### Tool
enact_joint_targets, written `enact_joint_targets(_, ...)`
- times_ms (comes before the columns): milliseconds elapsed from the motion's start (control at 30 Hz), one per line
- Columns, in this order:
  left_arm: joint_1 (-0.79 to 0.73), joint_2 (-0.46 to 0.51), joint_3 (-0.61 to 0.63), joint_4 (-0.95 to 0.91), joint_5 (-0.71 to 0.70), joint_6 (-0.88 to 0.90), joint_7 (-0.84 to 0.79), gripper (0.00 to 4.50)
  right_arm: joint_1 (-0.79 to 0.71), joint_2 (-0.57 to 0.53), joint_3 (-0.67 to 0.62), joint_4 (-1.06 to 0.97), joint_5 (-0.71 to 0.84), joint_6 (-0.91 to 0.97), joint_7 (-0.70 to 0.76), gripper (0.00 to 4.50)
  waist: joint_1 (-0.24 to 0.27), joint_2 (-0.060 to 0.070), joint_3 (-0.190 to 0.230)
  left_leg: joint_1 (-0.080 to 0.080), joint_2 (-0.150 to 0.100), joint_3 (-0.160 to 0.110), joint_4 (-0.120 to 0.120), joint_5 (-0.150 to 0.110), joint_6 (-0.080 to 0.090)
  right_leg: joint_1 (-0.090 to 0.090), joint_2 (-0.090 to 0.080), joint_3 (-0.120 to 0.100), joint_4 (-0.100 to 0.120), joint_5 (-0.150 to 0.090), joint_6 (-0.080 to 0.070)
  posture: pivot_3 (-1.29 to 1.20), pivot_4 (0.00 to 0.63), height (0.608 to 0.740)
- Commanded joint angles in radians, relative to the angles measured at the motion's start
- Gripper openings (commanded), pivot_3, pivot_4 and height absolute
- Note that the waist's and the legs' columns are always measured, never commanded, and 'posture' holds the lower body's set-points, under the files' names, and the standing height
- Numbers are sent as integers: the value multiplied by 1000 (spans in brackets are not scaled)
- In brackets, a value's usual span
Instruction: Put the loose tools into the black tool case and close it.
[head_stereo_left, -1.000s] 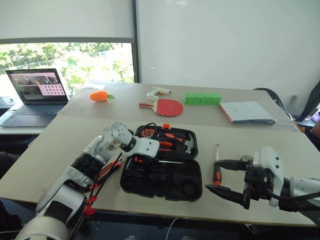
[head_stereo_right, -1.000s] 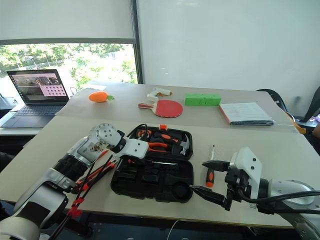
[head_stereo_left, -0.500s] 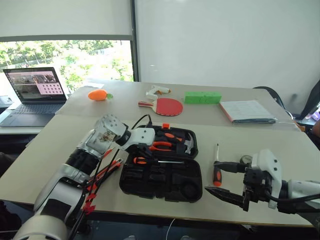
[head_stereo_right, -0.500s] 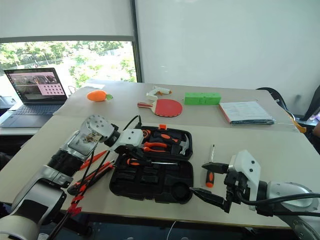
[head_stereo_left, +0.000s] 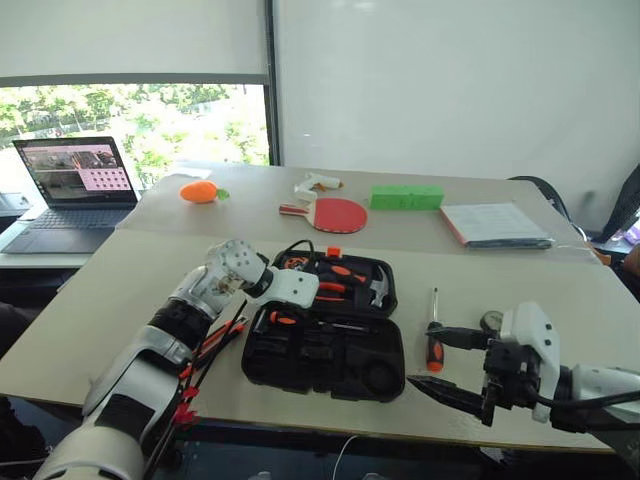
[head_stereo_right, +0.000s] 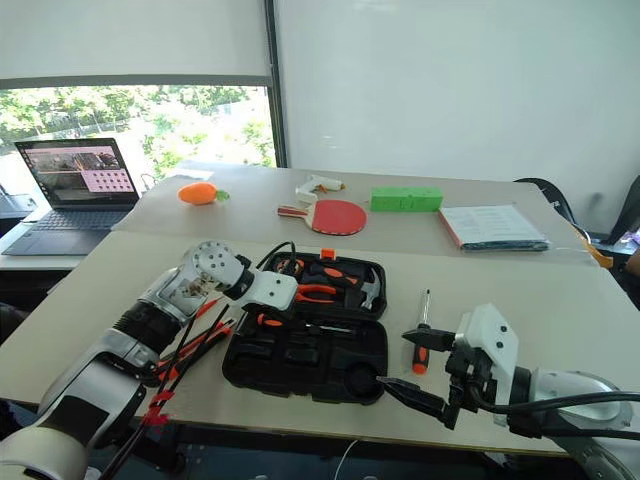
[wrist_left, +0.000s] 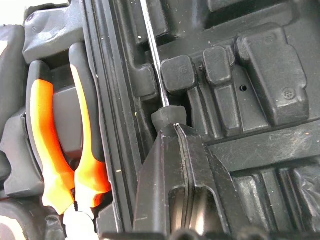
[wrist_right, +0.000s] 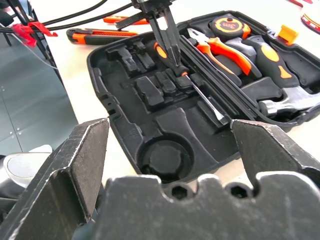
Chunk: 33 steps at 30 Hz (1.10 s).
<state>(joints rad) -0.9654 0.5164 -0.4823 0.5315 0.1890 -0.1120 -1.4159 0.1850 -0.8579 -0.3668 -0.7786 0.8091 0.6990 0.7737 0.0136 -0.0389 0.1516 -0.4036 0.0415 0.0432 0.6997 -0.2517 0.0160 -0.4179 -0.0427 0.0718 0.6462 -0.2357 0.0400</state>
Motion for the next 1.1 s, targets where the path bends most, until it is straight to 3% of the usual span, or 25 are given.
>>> enact_joint_targets(33,-2,-6,-5,33,24,5,17,41,7,5,-30,-35,20,-16,-12,4500,0,0,0,0,0,0,0,0,0,0,0,0,0,0,0,0,150,738)
enact_joint_targets(133,-29,16,70,31,-60,73,-35,41,9,5,-51,-30,29,-13,-17,4500,-1,0,0,0,0,0,0,0,0,0,0,0,0,0,1,0,150,738)
enact_joint_targets(233,-52,84,175,8,-197,214,-155,771,16,-8,-93,-10,9,-11,-26,4500,-10,-1,1,-3,0,0,0,0,0,-4,0,0,1,0,-1,0,150,738)
enact_joint_targets(433,-83,252,284,-93,-545,524,-199,2846,120,4,-268,47,-10,53,-76,4500,-25,-1,1,-5,1,-3,-5,0,1,-7,1,-1,1,-1,-5,0,150,738)
enact_joint_targets(533,-108,293,323,-143,-665,690,-199,3921,215,36,-366,63,0,108,-111,4500,-15,-1,1,-6,0,-4,-5,-1,1,-6,0,-2,0,-2,-4,0,150,738)
enact_joint_targets(600,-115,301,340,-183,-708,755,-199,4387,272,68,-410,51,17,139,-138,4500,-10,-1,1,-6,-2,-5,-5,-1,1,-6,-1,-2,0,-2,-3,0,150,738)
enact_joint_targets(800,-64,319,338,-342,-767,803,-199,4387,261,183,-335,-65,116,263,-386,4500,-18,0,1,-4,-3,-6,-4,0,0,-4,-1,0,1,-3,-2,0,150,738)
enact_joint_targets(1100,-14,312,327,-438,-743,724,-198,4387,-137,376,-12,95,6,350,-757,4500,-38,1,2,-3,-3,-6,-5,1,1,-5,1,1,2,-2,-5,0,150,738)
